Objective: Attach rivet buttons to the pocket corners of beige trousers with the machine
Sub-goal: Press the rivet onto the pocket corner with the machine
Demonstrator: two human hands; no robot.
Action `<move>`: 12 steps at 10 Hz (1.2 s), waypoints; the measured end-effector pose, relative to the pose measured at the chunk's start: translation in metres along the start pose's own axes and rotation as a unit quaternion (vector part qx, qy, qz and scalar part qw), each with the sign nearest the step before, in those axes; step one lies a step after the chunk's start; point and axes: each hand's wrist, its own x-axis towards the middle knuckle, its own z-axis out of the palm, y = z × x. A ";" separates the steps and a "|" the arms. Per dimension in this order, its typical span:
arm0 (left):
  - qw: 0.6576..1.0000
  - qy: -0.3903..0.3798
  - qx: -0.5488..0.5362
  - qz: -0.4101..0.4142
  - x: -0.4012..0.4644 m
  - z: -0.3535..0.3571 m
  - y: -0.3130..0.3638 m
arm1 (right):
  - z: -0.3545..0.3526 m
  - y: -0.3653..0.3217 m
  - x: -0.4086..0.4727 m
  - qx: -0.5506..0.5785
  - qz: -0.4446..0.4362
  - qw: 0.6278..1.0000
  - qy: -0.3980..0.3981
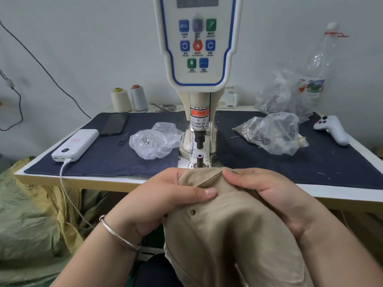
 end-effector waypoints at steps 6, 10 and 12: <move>0.996 -0.070 -0.061 -0.016 -0.013 -0.026 0.000 | -0.042 -0.015 -0.002 -0.081 -0.072 0.989 -0.104; 0.996 -0.083 0.034 -0.005 -0.007 -0.008 0.000 | -0.005 -0.017 0.005 -0.156 -0.057 0.986 -0.026; 0.995 -0.080 -0.050 0.033 -0.007 -0.008 -0.010 | -0.023 -0.021 0.001 -0.123 -0.053 0.985 -0.108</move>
